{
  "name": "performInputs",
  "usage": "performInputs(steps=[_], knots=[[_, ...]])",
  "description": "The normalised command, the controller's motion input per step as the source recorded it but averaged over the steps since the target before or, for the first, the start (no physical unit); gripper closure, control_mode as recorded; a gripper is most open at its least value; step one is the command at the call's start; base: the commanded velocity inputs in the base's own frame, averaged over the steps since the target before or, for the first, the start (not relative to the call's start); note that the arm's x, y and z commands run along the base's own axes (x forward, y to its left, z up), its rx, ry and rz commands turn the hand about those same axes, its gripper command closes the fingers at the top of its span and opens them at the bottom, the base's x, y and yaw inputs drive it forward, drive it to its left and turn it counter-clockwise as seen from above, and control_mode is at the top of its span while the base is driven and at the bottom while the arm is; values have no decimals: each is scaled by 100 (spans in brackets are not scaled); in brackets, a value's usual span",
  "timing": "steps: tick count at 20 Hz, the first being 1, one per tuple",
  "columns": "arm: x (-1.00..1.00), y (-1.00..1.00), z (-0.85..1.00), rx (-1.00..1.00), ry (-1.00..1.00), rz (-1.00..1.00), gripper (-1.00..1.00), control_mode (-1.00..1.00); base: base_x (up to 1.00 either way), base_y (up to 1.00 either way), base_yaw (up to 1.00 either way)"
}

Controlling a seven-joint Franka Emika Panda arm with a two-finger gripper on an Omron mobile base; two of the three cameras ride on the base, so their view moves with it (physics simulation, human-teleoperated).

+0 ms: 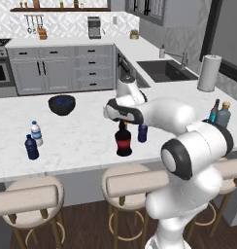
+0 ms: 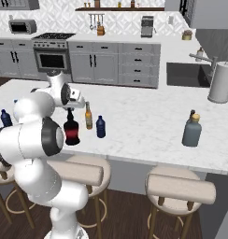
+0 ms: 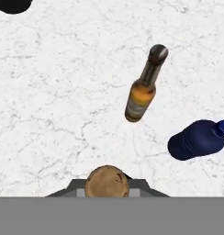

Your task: Move the plastic bottles in the middle to the plastics group, and the glass bottles in the middle to the glass group.

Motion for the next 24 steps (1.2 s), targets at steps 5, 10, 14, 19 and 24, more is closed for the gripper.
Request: performInputs(steps=[5,10,14,19,24], knots=[[-100,-26,41,1,-4,0,100,-100,0,0,0],[-71,-72,47,0,-10,-1,100,-100,0,0,0],[-51,-98,48,0,-3,-2,100,-100,0,0,0],[-41,-100,13,0,0,-5,100,-100,0,0,0],[-13,-100,1,0,0,-1,100,-100,0,0,0]])
